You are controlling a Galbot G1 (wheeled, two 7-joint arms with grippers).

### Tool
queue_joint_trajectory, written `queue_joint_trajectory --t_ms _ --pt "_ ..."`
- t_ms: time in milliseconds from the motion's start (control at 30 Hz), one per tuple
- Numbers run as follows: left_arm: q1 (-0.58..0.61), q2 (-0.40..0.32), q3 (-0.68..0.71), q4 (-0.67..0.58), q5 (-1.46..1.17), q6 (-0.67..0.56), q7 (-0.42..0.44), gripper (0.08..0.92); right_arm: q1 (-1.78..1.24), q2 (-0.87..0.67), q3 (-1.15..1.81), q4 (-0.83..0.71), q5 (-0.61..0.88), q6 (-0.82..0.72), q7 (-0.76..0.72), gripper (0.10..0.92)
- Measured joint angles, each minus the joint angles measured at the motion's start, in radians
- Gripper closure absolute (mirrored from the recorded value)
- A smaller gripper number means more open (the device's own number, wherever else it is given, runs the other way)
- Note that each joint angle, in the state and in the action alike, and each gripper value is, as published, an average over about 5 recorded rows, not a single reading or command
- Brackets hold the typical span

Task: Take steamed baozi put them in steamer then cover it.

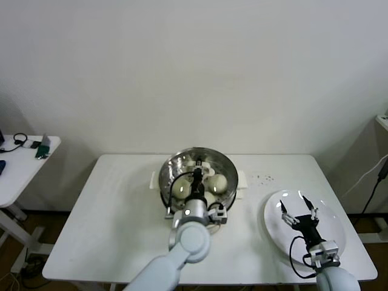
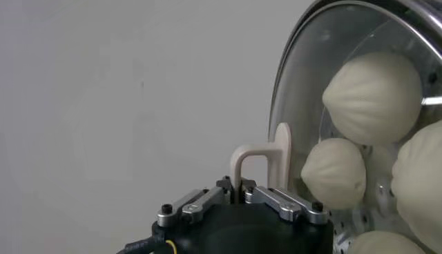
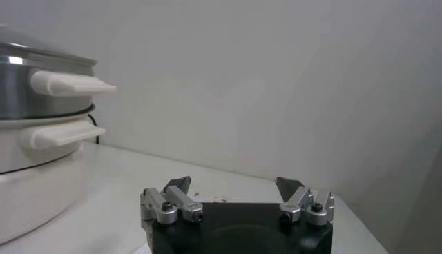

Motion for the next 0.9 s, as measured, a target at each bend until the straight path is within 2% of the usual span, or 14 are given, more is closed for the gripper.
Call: queue_joint_trajectory --t_ms 100,200,533,900 --pt "-0.002 -0.001 -0.003 0.003 -0.001 0.000 0.000 0.850 -0.001 0.000 0.001 0.000 0.002 0.000 -0.004 0.203" --pt "-0.002 0.001 -0.004 0.001 -0.003 0.000 0.002 0.809 -0.002 0.000 0.002 0.000 0.003 -0.002 -0.008 0.203" --pt "0.002 0.023 -0.006 -0.033 -0.026 0.001 0.015 0.526 -0.003 0.000 0.007 0.003 0.016 -0.010 -0.018 0.203" --pt "0.038 0.081 -0.012 -0.143 -0.078 0.000 0.030 0.216 -0.002 -0.006 0.008 -0.005 0.019 -0.013 -0.022 0.203"
